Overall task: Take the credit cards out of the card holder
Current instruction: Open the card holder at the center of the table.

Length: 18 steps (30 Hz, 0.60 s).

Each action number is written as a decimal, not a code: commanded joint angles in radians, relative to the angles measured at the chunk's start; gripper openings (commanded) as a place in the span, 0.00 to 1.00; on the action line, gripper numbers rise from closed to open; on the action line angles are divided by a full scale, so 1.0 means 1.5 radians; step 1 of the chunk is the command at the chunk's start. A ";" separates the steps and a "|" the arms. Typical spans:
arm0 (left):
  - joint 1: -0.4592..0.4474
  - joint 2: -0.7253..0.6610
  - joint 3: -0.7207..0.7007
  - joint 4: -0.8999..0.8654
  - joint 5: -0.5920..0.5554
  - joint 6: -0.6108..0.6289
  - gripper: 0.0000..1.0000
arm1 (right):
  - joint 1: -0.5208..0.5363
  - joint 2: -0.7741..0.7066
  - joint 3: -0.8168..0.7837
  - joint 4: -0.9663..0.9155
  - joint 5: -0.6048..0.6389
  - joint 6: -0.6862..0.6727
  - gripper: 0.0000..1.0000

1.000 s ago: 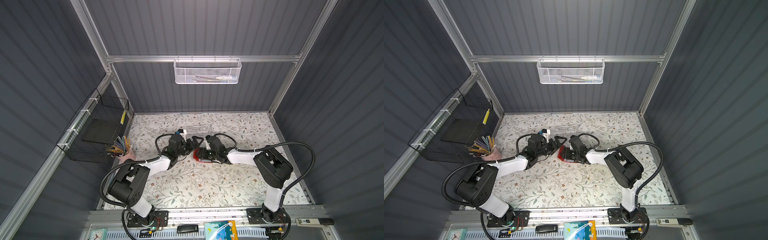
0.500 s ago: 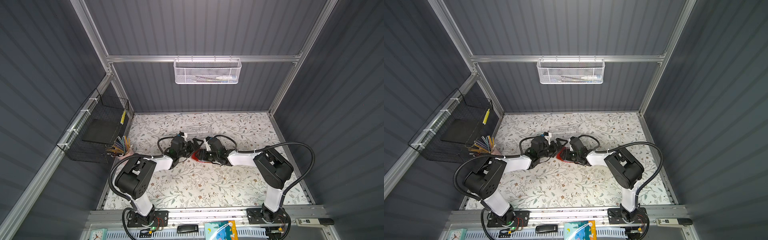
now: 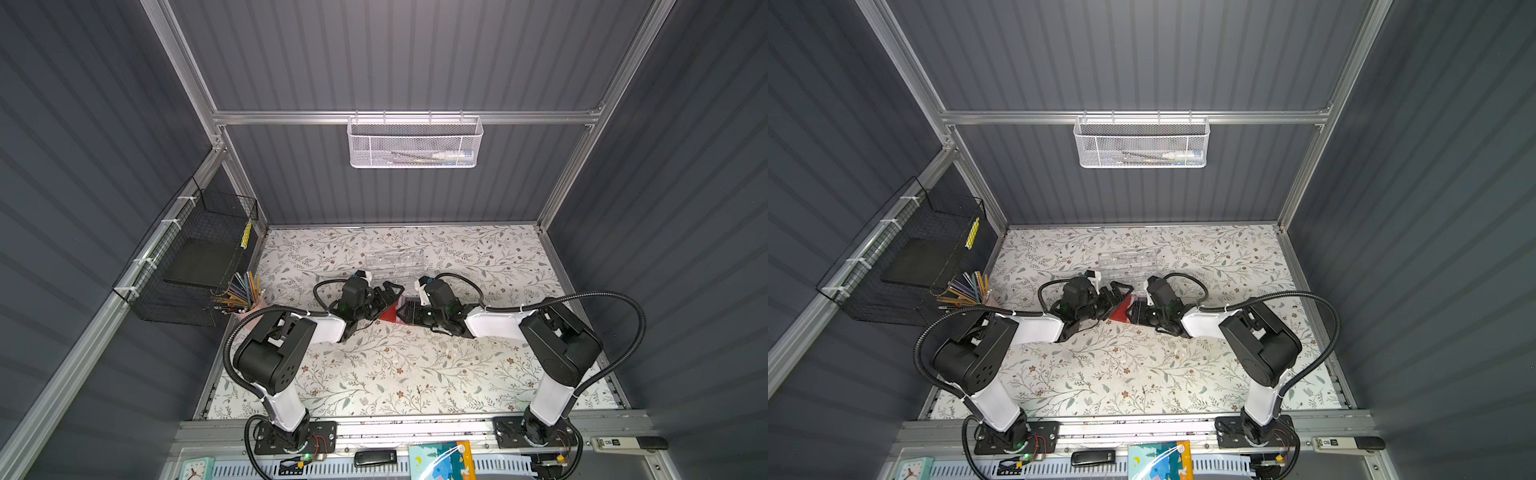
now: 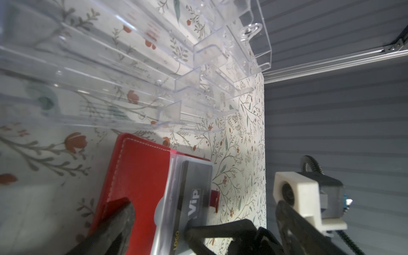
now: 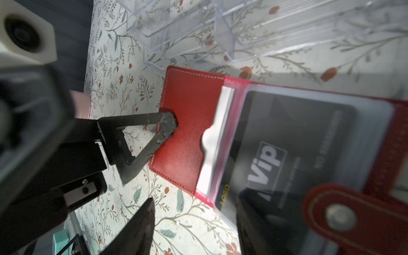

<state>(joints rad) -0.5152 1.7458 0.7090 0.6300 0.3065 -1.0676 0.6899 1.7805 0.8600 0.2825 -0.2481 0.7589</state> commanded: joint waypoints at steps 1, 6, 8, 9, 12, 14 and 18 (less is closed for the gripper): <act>0.006 0.017 -0.014 0.010 -0.006 0.003 1.00 | -0.018 0.001 -0.027 -0.066 0.017 -0.005 0.60; 0.006 0.036 -0.023 0.024 -0.001 0.003 1.00 | -0.032 -0.008 -0.030 -0.081 0.021 -0.017 0.60; 0.006 0.042 -0.027 0.030 0.002 0.003 0.99 | -0.037 -0.007 -0.031 -0.080 0.017 -0.019 0.60; 0.006 0.045 -0.027 0.032 0.005 0.003 0.99 | -0.040 -0.007 -0.032 -0.079 0.017 -0.020 0.60; 0.006 0.052 -0.028 0.040 0.010 0.003 0.99 | -0.049 -0.008 -0.041 -0.065 0.006 -0.020 0.60; 0.007 0.053 -0.027 0.041 0.010 0.006 0.99 | -0.055 -0.011 -0.048 -0.054 -0.001 -0.020 0.60; 0.006 0.053 -0.034 0.043 0.033 0.006 0.97 | -0.068 -0.015 -0.054 -0.052 -0.008 -0.027 0.60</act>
<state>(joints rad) -0.5106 1.7992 0.6838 0.7170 0.3267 -1.0668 0.6071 1.7447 0.8150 0.2924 -0.2707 0.7372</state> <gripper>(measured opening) 0.977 0.603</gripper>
